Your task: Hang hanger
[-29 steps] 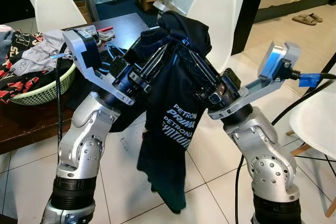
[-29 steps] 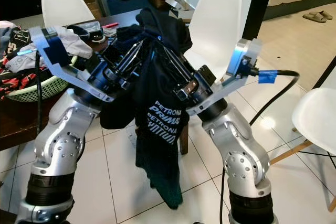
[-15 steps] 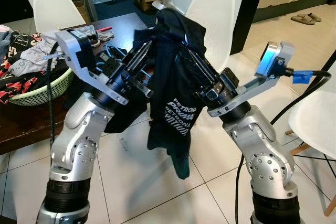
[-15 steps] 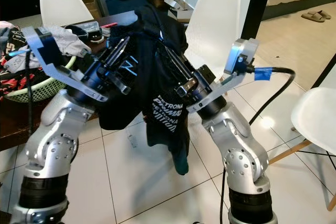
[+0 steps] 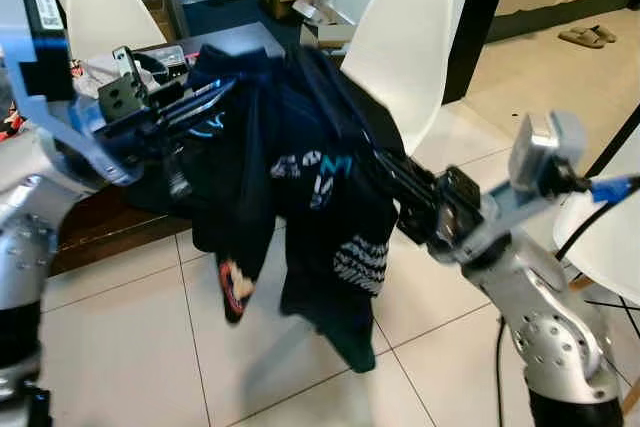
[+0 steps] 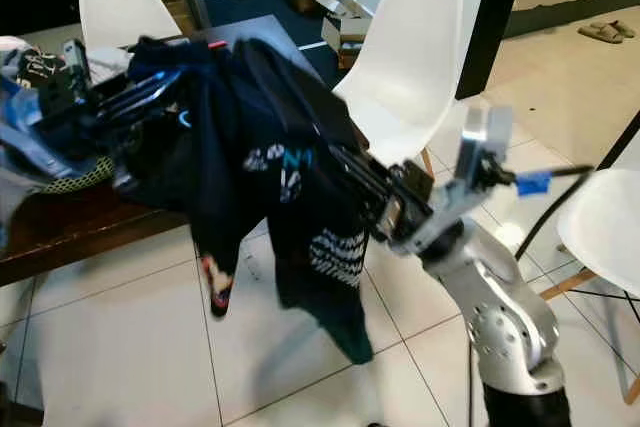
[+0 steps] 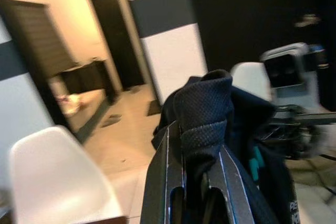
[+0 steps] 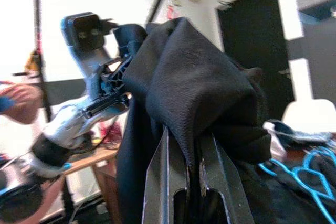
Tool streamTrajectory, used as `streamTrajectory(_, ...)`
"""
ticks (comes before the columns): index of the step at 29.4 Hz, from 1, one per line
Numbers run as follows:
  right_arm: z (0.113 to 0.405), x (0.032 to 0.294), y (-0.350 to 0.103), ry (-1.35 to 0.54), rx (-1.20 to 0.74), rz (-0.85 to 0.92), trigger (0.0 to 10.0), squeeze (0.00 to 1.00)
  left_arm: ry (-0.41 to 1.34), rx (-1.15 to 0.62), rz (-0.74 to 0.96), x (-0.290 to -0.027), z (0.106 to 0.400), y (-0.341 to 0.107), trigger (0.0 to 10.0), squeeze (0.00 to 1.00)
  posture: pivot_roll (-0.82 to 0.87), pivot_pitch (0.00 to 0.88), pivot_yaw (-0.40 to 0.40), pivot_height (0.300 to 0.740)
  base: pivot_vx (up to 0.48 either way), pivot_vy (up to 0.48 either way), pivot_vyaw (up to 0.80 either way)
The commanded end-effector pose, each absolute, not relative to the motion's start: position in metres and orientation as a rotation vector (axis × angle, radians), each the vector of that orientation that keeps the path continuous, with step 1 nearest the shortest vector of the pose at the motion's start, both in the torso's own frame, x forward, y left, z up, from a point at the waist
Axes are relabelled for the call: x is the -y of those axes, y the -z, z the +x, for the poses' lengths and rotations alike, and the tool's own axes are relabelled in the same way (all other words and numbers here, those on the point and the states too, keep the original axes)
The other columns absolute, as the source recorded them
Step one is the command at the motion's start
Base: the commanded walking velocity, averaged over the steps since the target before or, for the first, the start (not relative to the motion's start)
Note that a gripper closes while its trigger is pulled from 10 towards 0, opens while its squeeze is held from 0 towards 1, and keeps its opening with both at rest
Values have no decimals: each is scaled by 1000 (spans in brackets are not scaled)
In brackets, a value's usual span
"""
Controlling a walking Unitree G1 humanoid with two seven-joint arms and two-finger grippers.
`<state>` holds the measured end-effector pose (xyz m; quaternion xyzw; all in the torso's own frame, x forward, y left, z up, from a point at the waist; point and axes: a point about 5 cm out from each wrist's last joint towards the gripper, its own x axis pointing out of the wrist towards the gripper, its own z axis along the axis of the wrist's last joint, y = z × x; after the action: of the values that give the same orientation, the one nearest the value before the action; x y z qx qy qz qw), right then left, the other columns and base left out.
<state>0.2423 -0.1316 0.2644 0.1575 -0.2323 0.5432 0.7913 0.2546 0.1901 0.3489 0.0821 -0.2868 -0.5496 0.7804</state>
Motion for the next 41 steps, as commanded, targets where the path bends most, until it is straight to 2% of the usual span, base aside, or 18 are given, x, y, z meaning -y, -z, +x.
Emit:
streamTrajectory(1, 238, 142, -267, -1156, 534, 352, 0, 0, 1237, 649, 216, -202, 242, -362, 10000, 0, 26, 115, 52, 740, 0, 0, 0)
streamTrajectory(3, 238, 143, -266, -1150, 541, 372, 0, 0, 1356, 593, 265, -204, 236, -365, 10000, 0, 27, 116, 56, 740, 0, 0, 0)
streamTrajectory(5, 239, 144, -264, -1142, 533, 389, 118, 0, 1368, 585, 288, -206, 236, -368, 10000, 0, 27, 116, 56, 740, 0, 0, 0)
streamTrajectory(6, 242, 146, -263, -1121, 519, 431, 8471, 588, 1373, 583, 307, -209, 236, -372, 10000, 0, 29, 116, 58, 740, 0, 0, 0)
streamTrajectory(7, 245, 147, -262, -1108, 509, 461, 8471, 588, 1378, 579, 320, -211, 236, -375, 10000, 0, 29, 116, 58, 740, 0, 0, 0)
streamTrajectory(8, 247, 149, -262, -1094, 509, 491, 10000, 1000, 1379, 580, 336, -212, 236, -378, 10000, 0, 30, 117, 59, 740, 0, 0, 0)
streamTrajectory(18, 231, 153, -254, -1226, 496, 459, 10000, 1000, 1441, 561, 397, -205, 232, -391, 10000, 0, 35, 118, 59, 740, 0, 0, 0)
streamTrajectory(24, 236, 163, -250, -1173, 482, 445, 10000, 1000, 1642, 449, 412, -199, 223, -390, 10000, 0, 41, 121, 61, 740, 0, 0, 0)
streamTrajectory(25, 236, 162, -250, -1172, 482, 439, 10000, 478, 1667, 424, 415, -200, 222, -389, 10000, 0, 42, 120, 62, 740, 0, 0, 0)
streamTrajectory(27, 236, 161, -251, -1173, 482, 437, 10000, 478, 1677, 412, 417, -200, 223, -389, 10000, 0, 42, 120, 62, 740, 0, 0, 0)
streamTrajectory(28, 237, 158, -253, -1168, 492, 432, 10000, 0, 1712, 372, 425, -203, 223, -384, 10000, 0, 43, 119, 63, 740, 0, 0, 0)
streamTrajectory(34, 228, 143, -281, -1275, 619, 407, 10000, 0, 1812, 270, 431, -208, 220, -372, 10000, 0, 42, 119, 68, 740, 0, 0, 0)
streamTrajectory(41, 217, 148, -305, -1405, 727, 320, 10000, 0, 1793, 253, 455, -210, 223, -374, 10000, 0, 40, 113, 76, 740, 0, 0, 0)
